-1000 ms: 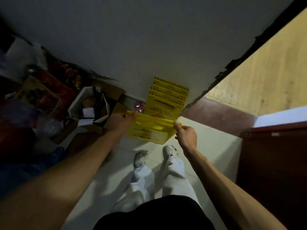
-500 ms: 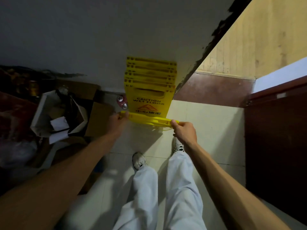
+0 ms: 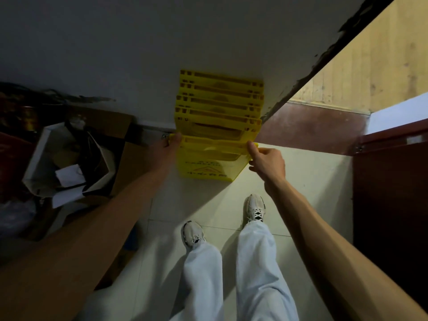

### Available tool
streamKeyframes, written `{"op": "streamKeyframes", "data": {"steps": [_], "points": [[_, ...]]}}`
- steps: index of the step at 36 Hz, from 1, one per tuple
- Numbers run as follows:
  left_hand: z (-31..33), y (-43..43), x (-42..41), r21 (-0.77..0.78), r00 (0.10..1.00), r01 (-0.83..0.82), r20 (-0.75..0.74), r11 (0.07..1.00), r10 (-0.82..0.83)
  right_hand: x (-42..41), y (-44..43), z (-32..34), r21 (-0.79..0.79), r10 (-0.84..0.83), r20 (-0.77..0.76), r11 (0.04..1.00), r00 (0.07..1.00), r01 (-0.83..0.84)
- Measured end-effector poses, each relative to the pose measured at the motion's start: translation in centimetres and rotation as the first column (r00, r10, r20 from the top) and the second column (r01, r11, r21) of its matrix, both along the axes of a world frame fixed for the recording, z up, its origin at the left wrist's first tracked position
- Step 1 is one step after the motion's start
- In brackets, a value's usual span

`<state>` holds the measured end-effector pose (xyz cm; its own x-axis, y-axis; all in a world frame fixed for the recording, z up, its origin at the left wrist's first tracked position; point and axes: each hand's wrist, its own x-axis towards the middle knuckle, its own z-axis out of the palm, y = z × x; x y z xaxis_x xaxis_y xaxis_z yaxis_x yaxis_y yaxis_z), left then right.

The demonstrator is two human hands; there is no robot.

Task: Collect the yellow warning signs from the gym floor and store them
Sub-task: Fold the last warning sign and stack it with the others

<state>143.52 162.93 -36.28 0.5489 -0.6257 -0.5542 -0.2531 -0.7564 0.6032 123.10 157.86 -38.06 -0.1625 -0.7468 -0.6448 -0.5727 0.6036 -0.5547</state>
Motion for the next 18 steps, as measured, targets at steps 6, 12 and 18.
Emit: {"op": "streamKeyframes", "data": {"steps": [6,12,18], "points": [[-0.5,-1.8,0.6,-0.024,0.999,-0.028,-0.039,0.999,0.027,0.7,-1.5,0.3,-0.001,-0.001,0.032,1.0,1.0,0.001],[-1.1,-2.6,1.3,-0.036,0.994,-0.012,-0.109,0.999,0.008,1.0,-2.1,0.3,-0.02,-0.034,0.072,0.999,0.997,0.036],[-1.2,-2.4,1.7,-0.041,0.988,0.029,-0.152,0.999,-0.035,0.8,-1.5,-0.8,-0.056,-0.055,0.005,0.997,0.998,0.055]]}}
